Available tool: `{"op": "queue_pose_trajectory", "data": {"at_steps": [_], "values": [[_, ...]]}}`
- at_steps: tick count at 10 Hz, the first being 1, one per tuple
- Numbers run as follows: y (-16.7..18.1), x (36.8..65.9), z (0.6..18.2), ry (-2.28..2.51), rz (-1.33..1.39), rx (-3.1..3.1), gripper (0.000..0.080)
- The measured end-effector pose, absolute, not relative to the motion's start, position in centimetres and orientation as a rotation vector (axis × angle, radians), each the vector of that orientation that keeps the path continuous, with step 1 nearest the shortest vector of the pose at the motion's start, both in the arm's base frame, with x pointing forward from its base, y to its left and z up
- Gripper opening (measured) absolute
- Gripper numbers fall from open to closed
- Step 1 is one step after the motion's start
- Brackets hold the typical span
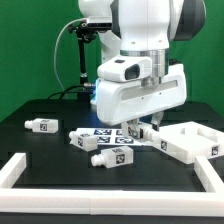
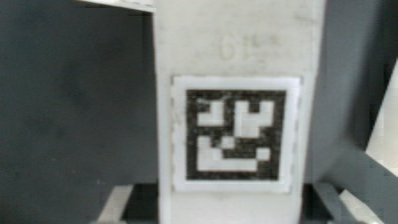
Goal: Assemble one leg
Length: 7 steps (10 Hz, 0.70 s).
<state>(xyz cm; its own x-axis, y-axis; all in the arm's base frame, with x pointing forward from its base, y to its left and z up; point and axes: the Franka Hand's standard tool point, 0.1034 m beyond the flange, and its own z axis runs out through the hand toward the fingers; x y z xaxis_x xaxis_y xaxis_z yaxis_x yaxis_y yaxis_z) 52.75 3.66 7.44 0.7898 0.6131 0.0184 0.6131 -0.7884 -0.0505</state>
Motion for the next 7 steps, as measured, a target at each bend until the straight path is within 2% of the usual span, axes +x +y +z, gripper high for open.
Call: {"op": "queue_pose_trajectory", "data": {"at_steps": [1, 3, 5, 7], "values": [[3.6, 52.7, 7.4, -1.126, -0.014, -2.880, 0.0285], [3.3, 49.5, 7.1, -1.384, -0.033, -2.783, 0.0287], [2.7, 46.2, 6.6, -1.406, -0.002, -2.771, 0.0287], [2.1, 45.3, 6.1, -1.383, -0.006, -2.784, 0.0287]]}}
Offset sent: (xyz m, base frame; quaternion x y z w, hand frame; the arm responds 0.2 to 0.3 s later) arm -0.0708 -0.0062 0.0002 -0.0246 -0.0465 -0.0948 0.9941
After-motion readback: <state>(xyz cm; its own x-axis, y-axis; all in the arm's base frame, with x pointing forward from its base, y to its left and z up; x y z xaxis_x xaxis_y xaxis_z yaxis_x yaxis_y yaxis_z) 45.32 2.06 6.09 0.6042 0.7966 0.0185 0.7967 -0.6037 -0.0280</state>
